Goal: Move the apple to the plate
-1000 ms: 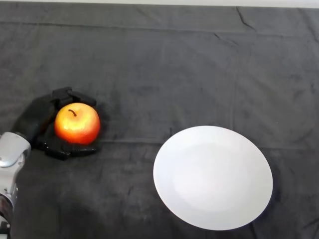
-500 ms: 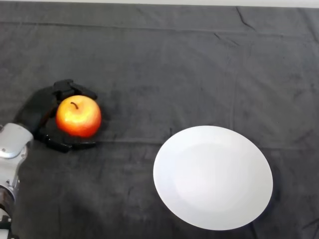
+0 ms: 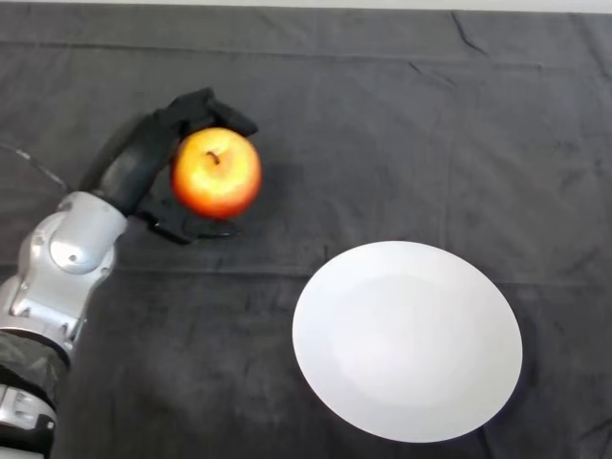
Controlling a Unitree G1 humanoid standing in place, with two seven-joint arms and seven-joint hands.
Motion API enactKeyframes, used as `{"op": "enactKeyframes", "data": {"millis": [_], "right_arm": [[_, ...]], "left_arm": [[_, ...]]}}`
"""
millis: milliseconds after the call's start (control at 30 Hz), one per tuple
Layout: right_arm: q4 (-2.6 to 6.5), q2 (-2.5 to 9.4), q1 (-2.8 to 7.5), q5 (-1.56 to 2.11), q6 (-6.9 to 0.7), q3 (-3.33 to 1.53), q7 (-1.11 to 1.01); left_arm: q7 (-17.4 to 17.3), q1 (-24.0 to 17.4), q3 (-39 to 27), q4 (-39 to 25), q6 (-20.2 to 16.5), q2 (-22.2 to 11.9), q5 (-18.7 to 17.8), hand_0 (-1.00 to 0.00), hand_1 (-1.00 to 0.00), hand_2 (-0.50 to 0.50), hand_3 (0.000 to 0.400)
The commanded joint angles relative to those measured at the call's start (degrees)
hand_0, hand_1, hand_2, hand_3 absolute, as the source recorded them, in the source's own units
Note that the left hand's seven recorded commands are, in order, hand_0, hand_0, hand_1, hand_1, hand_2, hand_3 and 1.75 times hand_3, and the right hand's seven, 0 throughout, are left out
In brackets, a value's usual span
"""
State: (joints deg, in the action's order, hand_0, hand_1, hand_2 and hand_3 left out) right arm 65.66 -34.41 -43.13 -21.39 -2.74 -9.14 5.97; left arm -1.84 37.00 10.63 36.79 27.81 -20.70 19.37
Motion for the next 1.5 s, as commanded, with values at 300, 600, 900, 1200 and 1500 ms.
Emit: {"op": "enactKeyframes", "data": {"millis": [300, 600, 900, 1200, 1500], "right_arm": [[-0.45, -0.37, 2.30, 0.56, -0.55, 0.65, -0.31], [-0.79, -0.38, 2.46, 0.59, -0.70, 0.69, -0.36], [-1.05, -0.39, 2.59, 0.61, -0.84, 0.73, -0.41], [-1.22, -0.40, 2.66, 0.61, -0.94, 0.77, -0.45], [-1.22, -0.40, 2.64, 0.60, -0.97, 0.78, -0.47]], "left_arm": [[1.64, -4.07, 4.67, -7.12, -1.40, 2.21, 2.60, -1.00, -1.00, 0.00, 0.400], [1.76, -5.05, 8.70, -11.01, -3.88, 3.65, 2.85, -1.00, -1.00, 0.00, 0.400], [2.72, -5.70, 14.07, -13.46, -6.31, 5.13, 2.74, -1.00, -1.00, 0.00, 0.400], [4.01, -5.98, 20.51, -12.20, -6.69, 5.84, 1.55, -1.00, -1.00, 0.00, 0.400], [3.60, -5.12, 27.51, -7.74, -7.84, 6.89, -1.20, -1.00, -0.96, -0.02, 0.400]]}}
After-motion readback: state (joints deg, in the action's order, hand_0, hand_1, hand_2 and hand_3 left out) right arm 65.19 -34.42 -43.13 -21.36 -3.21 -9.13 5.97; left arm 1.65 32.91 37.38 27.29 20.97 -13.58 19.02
